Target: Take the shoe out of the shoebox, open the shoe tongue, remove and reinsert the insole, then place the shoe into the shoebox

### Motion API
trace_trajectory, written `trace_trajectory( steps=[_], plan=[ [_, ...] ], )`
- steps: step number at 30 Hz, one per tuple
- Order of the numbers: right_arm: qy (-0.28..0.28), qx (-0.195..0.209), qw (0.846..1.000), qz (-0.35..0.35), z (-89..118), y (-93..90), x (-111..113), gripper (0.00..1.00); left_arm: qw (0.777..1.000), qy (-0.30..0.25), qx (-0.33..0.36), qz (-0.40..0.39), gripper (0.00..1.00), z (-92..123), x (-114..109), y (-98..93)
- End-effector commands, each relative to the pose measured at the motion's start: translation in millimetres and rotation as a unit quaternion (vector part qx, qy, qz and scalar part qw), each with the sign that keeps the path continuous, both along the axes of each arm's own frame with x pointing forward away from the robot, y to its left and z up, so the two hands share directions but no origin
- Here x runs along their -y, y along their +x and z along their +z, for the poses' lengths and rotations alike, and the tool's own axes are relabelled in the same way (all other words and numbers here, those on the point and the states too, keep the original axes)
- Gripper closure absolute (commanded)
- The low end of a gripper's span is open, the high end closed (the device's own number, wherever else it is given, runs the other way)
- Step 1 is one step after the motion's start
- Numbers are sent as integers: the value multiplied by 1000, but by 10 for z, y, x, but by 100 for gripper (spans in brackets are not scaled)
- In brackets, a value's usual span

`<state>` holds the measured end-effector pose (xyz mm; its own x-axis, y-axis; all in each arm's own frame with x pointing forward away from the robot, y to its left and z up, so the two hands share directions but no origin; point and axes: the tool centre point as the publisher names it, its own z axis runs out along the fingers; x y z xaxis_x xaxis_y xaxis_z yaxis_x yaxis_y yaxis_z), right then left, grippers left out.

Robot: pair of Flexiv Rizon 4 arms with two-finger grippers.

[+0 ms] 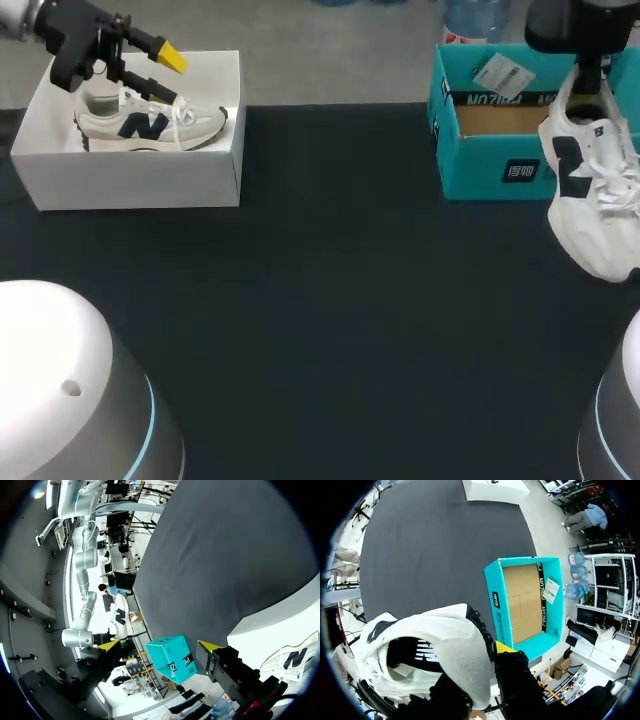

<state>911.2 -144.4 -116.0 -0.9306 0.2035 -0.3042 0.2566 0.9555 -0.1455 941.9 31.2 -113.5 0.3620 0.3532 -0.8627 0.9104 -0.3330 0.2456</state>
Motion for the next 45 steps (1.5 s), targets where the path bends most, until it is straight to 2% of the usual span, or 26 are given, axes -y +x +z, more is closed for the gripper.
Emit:
trace_trajectory(
  steps=[1,9,15,20,35,39,45],
  plan=[
    [-3,-14,1000,20,2,153,283,100,1000,2,1,0,0,4,-3,-3],
    [8,-28,995,97,18,419,786,100,1000,2,1,0,0,4,-3,-3],
    [-3,-45,995,89,-92,636,1174,100,1000,2,1,0,0,4,-3,-3],
    [-5,-37,997,65,-107,779,1349,100,1000,2,1,0,0,4,-3,-3],
    [-5,-37,997,65,-107,779,1349,100,1000,2,1,0,0,4,-3,-3],
    [9,-28,999,46,-254,986,1522,100,1000,2,1,0,0,4,-3,-3],
    [-8,-26,998,53,-292,1328,1708,100,1000,2,1,0,0,4,-3,-3]
  ],
)
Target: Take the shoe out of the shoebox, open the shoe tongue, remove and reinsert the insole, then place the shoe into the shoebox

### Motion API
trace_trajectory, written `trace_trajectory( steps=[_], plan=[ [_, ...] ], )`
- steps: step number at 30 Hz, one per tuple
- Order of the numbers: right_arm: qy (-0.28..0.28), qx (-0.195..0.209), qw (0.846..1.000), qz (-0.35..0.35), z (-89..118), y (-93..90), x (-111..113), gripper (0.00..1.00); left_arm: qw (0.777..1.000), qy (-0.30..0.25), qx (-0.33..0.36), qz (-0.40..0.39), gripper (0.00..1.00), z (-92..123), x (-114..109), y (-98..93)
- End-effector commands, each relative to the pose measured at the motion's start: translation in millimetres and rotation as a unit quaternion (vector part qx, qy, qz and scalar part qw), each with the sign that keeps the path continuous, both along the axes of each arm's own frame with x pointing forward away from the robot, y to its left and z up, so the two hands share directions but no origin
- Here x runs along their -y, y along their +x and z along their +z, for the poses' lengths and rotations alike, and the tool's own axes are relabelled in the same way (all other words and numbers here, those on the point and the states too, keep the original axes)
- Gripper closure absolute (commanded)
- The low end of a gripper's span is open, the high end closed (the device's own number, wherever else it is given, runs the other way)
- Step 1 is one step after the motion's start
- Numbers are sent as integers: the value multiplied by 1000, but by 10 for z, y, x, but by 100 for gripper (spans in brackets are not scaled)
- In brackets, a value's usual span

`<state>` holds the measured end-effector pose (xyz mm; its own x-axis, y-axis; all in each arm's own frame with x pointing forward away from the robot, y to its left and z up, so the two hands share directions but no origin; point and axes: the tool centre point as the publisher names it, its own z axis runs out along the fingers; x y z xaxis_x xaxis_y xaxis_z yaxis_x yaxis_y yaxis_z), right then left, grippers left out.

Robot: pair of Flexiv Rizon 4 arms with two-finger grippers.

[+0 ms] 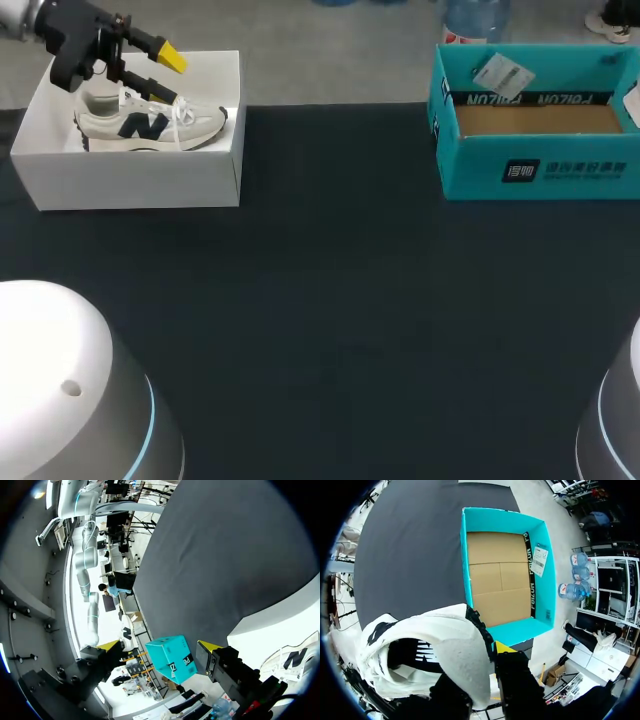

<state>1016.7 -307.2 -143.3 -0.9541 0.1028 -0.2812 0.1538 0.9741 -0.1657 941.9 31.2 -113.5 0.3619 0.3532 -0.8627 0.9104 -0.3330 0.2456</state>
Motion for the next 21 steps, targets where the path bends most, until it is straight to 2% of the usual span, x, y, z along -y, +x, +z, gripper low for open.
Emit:
trace_trajectory(
  steps=[1,6,11,14,16,18,21],
  plan=[
    [-4,-12,1000,3,-20,327,112,100,1000,2,1,0,0,4,-3,-3],
    [-7,-14,1000,-2,-29,541,270,100,1000,2,1,0,0,4,-3,-3],
    [12,-24,999,-34,-48,565,306,100,1000,2,1,0,0,4,-3,-3],
    [10,-47,996,-78,-64,559,301,100,1000,2,1,0,0,4,-3,-3],
    [24,-48,989,-135,-77,554,296,100,1000,2,1,0,0,4,-3,-3],
    [28,-62,976,-208,-91,547,328,100,1000,2,1,0,0,4,-3,-3],
    [24,-53,965,-257,-79,553,300,100,1000,2,1,0,0,4,-3,-3]
  ],
)
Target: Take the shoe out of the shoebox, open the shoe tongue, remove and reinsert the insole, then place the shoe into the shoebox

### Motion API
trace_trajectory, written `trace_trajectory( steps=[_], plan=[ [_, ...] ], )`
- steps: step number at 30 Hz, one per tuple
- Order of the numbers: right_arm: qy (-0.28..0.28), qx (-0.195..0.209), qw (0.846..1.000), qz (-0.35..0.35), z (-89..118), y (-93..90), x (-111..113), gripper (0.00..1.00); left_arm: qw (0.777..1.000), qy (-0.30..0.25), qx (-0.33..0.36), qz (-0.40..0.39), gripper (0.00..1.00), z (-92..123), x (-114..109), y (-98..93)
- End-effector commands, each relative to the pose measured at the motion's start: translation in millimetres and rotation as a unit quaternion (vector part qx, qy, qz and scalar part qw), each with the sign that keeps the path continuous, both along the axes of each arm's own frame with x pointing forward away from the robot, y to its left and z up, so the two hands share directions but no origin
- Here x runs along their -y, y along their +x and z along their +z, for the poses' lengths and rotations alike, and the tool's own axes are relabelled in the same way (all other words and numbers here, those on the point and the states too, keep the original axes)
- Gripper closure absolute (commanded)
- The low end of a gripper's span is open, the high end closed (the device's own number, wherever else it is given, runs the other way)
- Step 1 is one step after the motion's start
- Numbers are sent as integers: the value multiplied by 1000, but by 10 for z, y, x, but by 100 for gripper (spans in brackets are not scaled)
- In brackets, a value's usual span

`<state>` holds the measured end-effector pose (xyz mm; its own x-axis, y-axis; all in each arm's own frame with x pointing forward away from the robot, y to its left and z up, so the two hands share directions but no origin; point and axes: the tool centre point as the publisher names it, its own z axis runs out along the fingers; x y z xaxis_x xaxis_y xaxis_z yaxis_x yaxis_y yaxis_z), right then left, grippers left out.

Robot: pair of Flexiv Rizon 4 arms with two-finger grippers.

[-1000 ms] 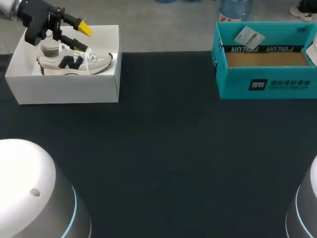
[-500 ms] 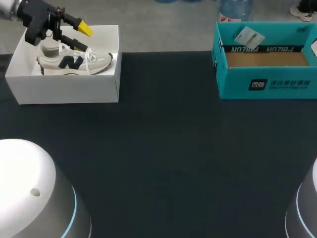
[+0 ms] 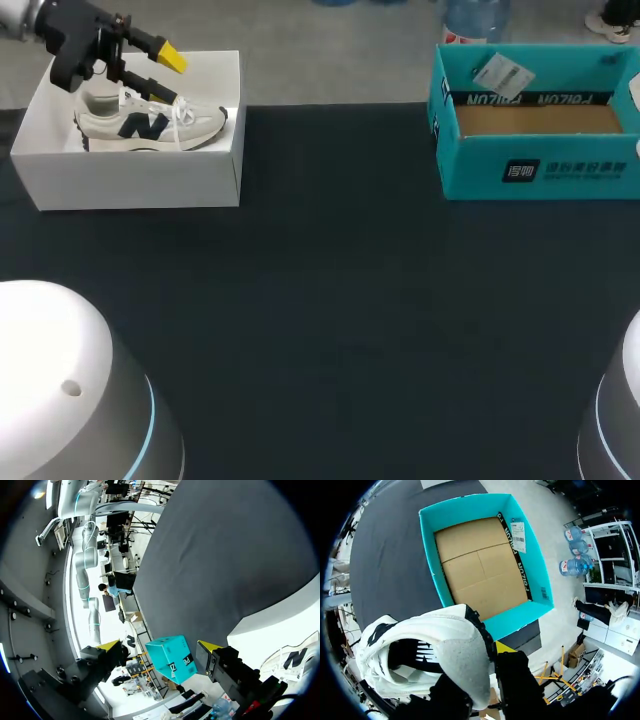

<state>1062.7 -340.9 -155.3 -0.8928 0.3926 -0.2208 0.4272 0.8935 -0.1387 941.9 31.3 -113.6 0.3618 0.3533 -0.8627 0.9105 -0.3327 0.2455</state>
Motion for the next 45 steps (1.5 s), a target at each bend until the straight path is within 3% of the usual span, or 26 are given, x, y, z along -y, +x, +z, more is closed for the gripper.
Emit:
trace_trajectory(
  steps=[1,6,16,26,44,45],
  plan=[
    [10,-18,992,-122,57,106,-62,100,1000,2,1,0,0,4,-1,-3],
    [29,10,975,-222,57,127,-92,100,1000,2,1,0,0,4,-1,-3],
    [32,81,913,-399,22,38,-56,100,1000,2,1,0,0,4,-1,-3],
    [-1,87,859,-504,125,40,-126,100,1000,2,1,0,0,4,-1,-3],
    [17,86,859,-504,131,36,-126,100,1000,2,1,0,0,4,-1,-3],
    [18,78,851,-519,88,20,-139,100,1000,2,1,0,0,4,-1,-3]
  ],
)
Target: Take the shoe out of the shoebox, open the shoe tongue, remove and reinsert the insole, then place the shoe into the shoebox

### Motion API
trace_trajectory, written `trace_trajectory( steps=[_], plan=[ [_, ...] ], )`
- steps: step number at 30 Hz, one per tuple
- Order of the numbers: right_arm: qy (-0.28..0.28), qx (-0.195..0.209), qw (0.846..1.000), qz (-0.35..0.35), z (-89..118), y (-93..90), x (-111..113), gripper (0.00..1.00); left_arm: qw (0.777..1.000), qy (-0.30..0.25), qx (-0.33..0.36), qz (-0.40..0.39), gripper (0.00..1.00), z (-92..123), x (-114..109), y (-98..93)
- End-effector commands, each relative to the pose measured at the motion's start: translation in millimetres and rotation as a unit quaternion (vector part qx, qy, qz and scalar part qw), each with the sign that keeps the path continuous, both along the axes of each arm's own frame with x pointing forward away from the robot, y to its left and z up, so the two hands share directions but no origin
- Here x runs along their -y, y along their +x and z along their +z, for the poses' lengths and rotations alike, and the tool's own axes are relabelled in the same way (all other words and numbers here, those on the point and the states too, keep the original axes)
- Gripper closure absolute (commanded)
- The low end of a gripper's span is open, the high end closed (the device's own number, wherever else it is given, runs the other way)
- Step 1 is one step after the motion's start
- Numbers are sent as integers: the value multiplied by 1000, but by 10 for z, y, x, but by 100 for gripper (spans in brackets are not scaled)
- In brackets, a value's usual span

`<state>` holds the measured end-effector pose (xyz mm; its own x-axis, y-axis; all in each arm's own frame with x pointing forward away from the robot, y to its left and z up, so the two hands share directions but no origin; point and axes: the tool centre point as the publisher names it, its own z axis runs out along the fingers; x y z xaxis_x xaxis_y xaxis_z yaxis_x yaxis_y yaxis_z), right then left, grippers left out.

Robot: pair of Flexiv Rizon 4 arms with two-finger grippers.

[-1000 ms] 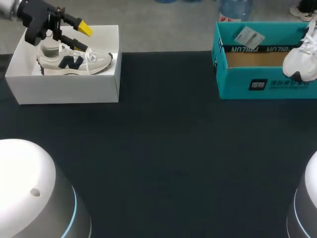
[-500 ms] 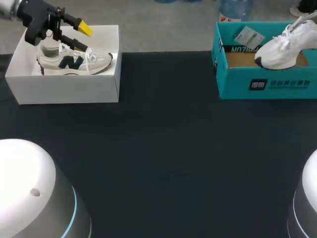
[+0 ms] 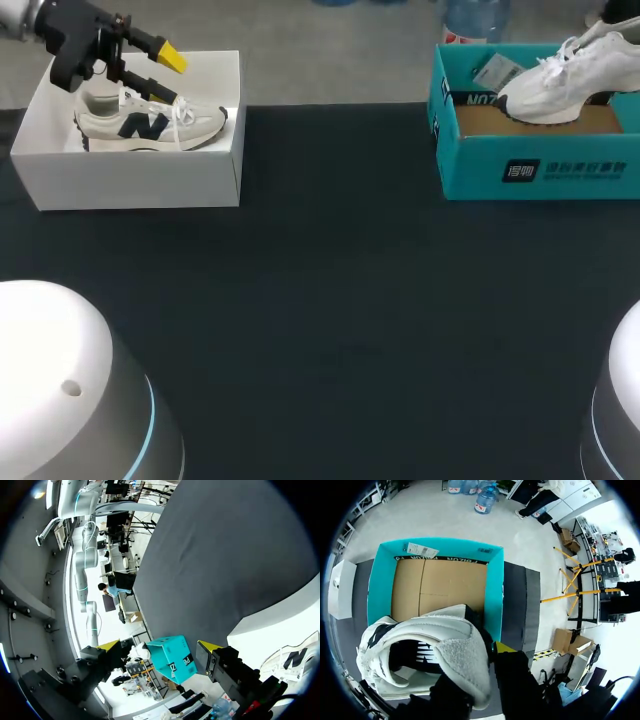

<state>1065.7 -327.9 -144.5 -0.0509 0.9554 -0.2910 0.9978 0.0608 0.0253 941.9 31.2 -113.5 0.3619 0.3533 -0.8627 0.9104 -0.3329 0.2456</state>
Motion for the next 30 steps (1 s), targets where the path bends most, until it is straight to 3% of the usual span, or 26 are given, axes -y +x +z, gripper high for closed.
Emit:
trace_trajectory(
  steps=[1,5,11,30],
  plan=[
    [8,-14,999,-29,-59,-19,-29,100,1000,2,1,0,0,4,-2,-3],
    [36,-9,993,-111,-114,-68,-53,100,1000,2,1,0,0,4,-2,-3],
    [30,22,982,-184,-134,-98,-81,100,1000,2,1,0,0,4,-2,-3],
    [21,37,982,-187,-114,-59,-83,100,1000,2,1,0,0,4,-2,-3]
  ],
)
